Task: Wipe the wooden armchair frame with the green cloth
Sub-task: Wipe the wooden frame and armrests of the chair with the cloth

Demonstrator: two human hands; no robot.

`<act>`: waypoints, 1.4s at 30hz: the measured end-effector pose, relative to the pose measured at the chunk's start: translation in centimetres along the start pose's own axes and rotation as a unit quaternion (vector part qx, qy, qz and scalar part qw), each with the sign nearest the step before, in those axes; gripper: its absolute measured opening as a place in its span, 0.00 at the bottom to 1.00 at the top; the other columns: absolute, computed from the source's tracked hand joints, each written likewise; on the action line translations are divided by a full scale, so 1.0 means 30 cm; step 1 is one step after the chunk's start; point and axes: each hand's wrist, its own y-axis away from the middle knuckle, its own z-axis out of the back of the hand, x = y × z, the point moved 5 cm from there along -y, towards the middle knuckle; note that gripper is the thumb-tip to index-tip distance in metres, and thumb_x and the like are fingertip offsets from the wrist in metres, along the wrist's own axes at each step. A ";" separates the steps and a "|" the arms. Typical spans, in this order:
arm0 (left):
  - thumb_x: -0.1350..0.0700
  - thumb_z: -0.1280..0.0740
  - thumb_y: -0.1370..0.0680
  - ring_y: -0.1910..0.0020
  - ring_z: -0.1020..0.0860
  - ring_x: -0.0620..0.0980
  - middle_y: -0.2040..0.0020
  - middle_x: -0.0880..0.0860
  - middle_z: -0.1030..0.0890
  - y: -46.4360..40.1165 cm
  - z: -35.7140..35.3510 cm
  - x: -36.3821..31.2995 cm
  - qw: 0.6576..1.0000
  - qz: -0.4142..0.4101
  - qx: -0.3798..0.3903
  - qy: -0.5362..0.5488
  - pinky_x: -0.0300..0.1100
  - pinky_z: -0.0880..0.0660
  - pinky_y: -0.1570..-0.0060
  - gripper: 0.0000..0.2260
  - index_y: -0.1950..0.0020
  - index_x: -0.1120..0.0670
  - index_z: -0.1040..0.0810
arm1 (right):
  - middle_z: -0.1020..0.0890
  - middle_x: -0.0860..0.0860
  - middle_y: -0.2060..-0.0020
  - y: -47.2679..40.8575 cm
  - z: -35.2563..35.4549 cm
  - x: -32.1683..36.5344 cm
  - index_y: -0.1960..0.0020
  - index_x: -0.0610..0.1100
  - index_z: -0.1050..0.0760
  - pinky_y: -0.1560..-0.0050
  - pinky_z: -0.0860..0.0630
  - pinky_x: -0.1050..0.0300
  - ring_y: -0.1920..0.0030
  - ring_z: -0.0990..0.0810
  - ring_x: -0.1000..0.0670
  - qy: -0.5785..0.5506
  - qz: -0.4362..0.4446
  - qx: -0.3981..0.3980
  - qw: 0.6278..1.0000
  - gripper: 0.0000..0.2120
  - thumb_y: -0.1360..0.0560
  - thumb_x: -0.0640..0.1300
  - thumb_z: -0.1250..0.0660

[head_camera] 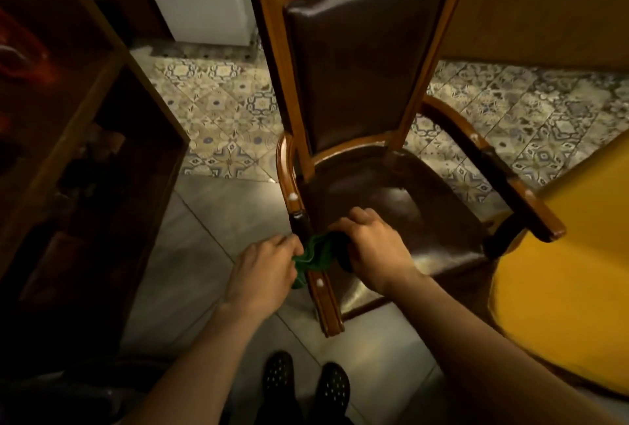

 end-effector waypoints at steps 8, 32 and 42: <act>0.54 0.30 0.24 0.45 0.23 0.45 0.45 0.43 0.22 -0.012 -0.217 0.038 0.997 -0.054 0.011 0.049 0.44 0.27 0.42 0.11 0.44 0.43 0.26 | 0.30 0.49 0.39 0.021 -0.277 -0.007 0.32 0.48 0.27 0.46 0.22 0.50 0.39 0.30 0.47 -0.087 0.032 0.037 0.995 0.19 0.23 0.45 0.38; 0.47 0.58 0.14 0.19 0.56 0.42 0.17 0.49 0.47 -0.233 -0.469 0.145 0.980 -0.181 0.047 0.061 0.49 0.54 0.20 0.25 0.18 0.54 0.46 | 0.24 0.51 0.30 0.313 -0.524 -0.046 0.33 0.49 0.22 0.43 0.18 0.50 0.29 0.26 0.44 0.042 0.161 -0.037 0.985 0.19 0.21 0.46 0.41; 0.49 0.57 0.14 0.19 0.53 0.43 0.17 0.50 0.44 -0.236 -0.465 0.149 0.979 -0.181 0.045 0.087 0.52 0.49 0.20 0.24 0.19 0.54 0.44 | 0.28 0.51 0.26 0.035 -0.488 -0.026 0.29 0.47 0.26 0.33 0.25 0.44 0.22 0.38 0.45 -0.053 0.074 -0.011 0.996 0.24 0.23 0.44 0.29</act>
